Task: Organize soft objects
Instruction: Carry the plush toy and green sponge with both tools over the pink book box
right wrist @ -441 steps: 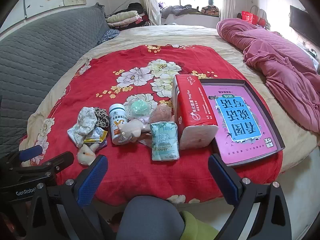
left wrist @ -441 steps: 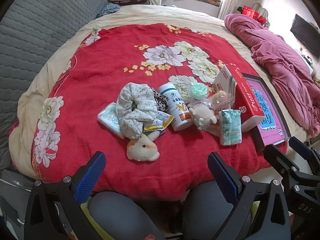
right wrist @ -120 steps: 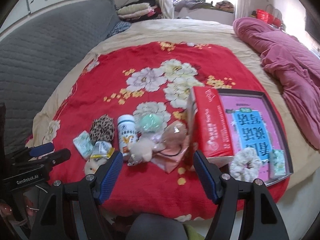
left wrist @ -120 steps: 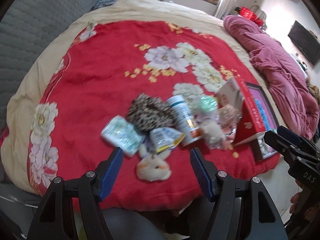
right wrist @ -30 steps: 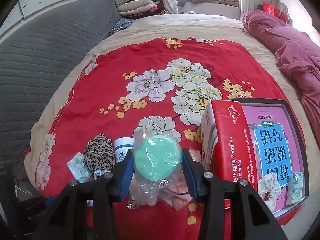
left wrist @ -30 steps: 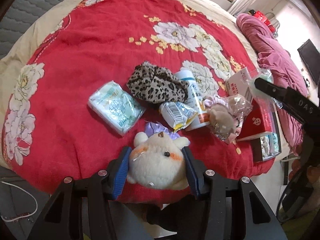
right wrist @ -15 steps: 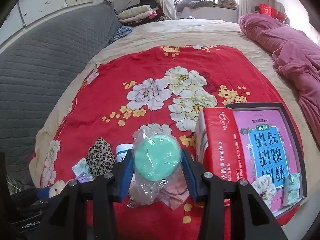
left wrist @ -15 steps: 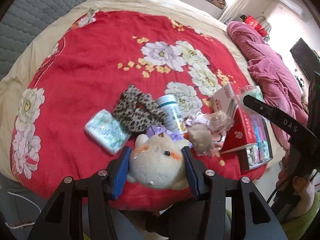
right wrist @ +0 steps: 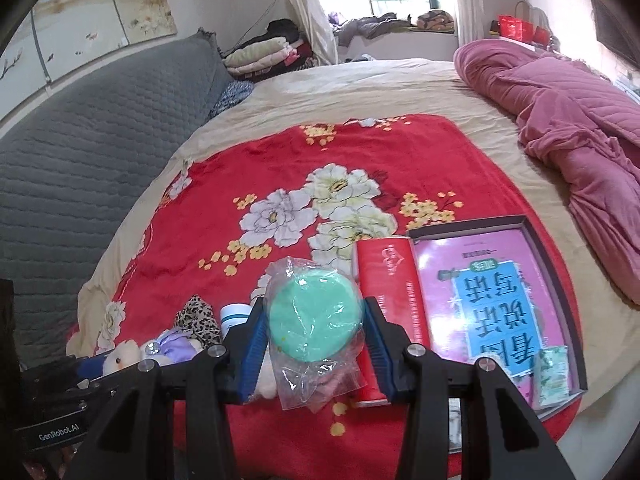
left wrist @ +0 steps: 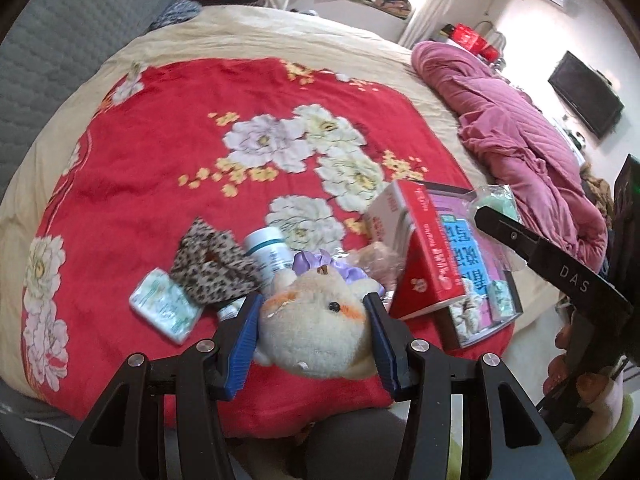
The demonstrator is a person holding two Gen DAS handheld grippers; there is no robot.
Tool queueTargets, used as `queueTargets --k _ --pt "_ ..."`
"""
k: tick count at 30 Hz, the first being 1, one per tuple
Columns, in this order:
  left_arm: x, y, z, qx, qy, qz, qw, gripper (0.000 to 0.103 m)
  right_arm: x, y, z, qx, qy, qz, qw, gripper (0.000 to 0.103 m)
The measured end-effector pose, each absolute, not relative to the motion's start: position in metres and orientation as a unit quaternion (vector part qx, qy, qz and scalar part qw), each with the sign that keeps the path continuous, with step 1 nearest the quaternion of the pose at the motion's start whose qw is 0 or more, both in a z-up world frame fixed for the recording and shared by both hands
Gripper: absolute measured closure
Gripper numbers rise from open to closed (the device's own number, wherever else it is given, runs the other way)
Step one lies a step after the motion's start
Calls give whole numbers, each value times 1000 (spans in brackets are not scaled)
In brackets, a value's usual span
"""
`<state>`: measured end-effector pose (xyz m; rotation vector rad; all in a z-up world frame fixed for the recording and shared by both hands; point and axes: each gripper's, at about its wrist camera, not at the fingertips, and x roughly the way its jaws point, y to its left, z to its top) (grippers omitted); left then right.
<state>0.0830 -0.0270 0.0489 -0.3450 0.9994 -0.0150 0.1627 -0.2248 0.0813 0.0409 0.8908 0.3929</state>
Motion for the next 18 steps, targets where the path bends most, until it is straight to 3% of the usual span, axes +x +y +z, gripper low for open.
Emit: queueTargets --k 18 --pt "125 -136 91 -106 453 -89 881 50 158 -339 109 77 394 117 909 57"
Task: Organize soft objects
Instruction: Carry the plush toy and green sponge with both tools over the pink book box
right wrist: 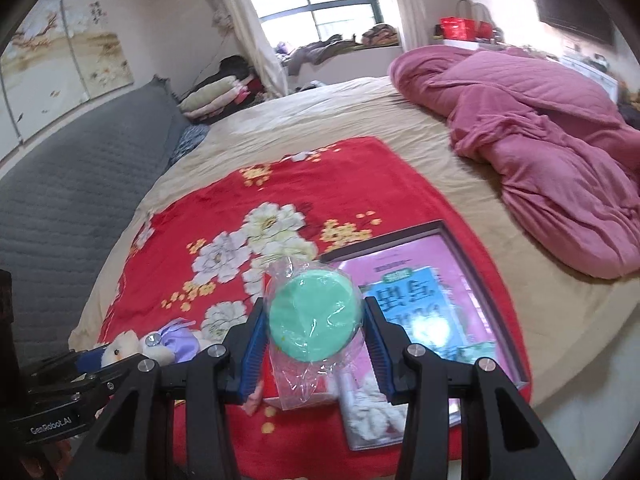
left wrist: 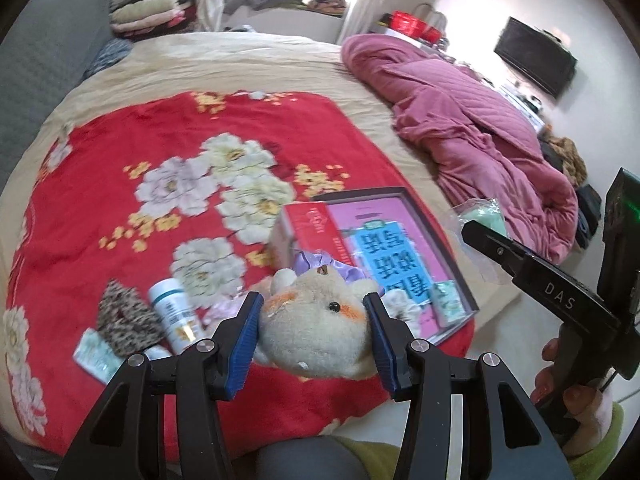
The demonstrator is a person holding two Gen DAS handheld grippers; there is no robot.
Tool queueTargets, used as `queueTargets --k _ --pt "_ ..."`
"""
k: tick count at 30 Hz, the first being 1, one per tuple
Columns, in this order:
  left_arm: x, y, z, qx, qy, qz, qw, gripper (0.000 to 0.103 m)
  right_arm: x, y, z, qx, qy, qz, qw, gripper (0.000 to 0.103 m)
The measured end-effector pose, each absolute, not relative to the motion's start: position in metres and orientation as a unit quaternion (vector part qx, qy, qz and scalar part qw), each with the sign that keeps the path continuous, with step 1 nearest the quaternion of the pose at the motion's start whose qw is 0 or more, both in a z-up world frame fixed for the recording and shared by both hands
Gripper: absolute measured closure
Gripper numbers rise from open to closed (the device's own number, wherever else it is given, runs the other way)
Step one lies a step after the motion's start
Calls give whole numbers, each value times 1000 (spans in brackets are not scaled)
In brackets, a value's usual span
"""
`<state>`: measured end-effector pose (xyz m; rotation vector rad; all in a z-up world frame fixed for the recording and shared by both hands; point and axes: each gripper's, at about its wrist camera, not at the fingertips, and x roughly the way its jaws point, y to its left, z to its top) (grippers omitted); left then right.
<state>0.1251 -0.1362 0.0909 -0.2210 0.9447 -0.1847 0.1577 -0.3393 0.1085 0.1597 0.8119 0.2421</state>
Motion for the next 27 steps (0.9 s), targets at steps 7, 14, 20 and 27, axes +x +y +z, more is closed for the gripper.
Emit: queueTargets --k 7,14,20,27 --pt "140 -178 94 -89 453 -118 879 50 154 -378 109 98 387 93 912 57" --pt "155 -215 87 -69 457 -138 876 50 153 -407 106 116 383 74 913 57" --pt "169 -238 76 -52 468 -148 870 50 155 -427 98 129 387 64 911 57" --pt "184 -254 62 -46 482 -154 861 50 161 -439 86 135 395 56 907 57"
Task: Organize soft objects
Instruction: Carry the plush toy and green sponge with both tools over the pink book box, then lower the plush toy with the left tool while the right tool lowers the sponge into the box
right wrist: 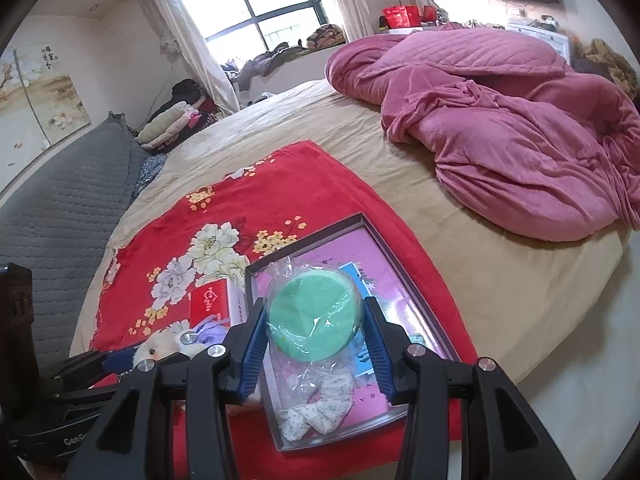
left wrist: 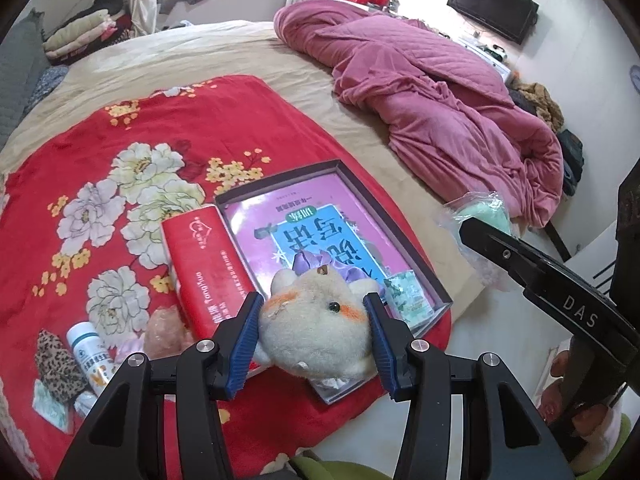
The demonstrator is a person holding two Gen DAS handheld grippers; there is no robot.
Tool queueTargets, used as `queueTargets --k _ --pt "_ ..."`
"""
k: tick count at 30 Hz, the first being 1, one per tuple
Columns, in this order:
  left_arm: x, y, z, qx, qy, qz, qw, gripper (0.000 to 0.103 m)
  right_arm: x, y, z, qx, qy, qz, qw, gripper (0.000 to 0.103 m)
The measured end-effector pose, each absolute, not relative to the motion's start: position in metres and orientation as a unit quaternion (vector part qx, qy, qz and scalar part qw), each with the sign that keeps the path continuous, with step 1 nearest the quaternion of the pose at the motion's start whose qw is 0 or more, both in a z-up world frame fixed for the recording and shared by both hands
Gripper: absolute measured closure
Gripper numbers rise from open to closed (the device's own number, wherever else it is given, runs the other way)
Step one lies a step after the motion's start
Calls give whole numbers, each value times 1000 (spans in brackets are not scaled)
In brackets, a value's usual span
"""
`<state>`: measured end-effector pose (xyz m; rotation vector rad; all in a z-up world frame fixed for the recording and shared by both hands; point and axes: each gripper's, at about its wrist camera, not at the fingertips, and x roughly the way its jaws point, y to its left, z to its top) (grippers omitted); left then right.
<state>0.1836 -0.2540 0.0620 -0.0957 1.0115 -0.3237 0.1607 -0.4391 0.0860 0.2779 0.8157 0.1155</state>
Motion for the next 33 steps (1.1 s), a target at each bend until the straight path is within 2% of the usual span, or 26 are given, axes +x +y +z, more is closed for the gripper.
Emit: queueTargets --k 18,33 --pt "212 -286 10 -33 511 -168 842 50 172 -445 65 140 405 63 901 57" --pt "227 -311 -35 24 537 -174 825 50 190 -451 34 131 427 65 892 57"
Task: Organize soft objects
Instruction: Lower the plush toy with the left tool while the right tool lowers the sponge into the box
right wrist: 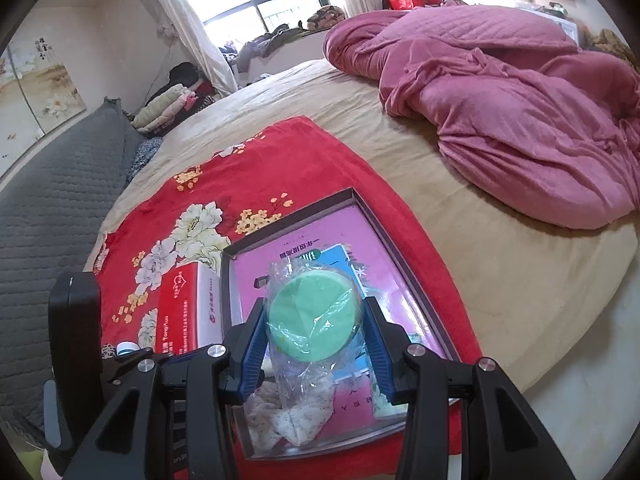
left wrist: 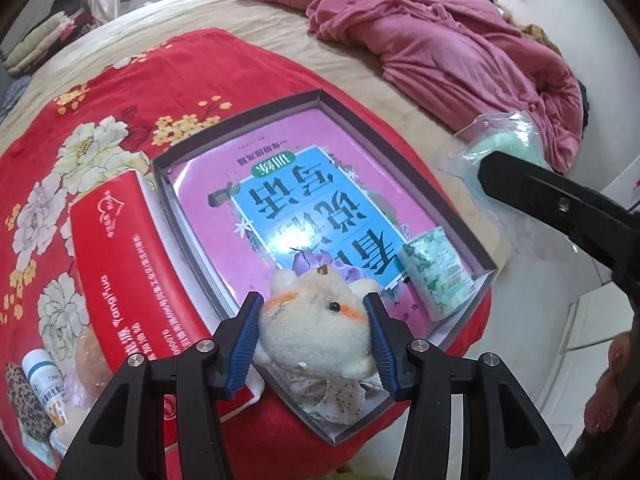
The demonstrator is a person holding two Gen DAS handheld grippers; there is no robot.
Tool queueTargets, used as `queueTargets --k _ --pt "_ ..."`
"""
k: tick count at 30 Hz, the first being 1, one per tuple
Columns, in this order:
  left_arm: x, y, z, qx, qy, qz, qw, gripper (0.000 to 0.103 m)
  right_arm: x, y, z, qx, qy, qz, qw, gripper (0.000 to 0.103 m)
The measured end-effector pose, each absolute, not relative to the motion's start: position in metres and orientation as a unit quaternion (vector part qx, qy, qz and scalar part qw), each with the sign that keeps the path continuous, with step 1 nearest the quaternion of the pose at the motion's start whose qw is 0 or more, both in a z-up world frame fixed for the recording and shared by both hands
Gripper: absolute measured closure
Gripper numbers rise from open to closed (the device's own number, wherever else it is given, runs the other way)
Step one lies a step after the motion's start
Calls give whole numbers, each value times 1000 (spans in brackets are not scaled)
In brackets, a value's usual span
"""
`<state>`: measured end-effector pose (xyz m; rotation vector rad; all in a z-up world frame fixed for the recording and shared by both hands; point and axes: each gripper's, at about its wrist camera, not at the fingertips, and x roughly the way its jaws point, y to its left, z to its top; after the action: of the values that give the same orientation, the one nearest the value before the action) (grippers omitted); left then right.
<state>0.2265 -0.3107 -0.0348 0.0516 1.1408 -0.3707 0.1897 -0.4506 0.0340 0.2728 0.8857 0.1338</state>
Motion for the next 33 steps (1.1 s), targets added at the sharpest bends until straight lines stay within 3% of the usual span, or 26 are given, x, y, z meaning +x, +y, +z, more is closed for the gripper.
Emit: queueTargets --k 19,33 --pt "236 -314 -59 47 560 -183 806 50 193 -444 -36 129 499 89 852 57" --pt "231 -315 -57 60 564 -195 800 49 189 -449 -50 109 520 86 843 56"
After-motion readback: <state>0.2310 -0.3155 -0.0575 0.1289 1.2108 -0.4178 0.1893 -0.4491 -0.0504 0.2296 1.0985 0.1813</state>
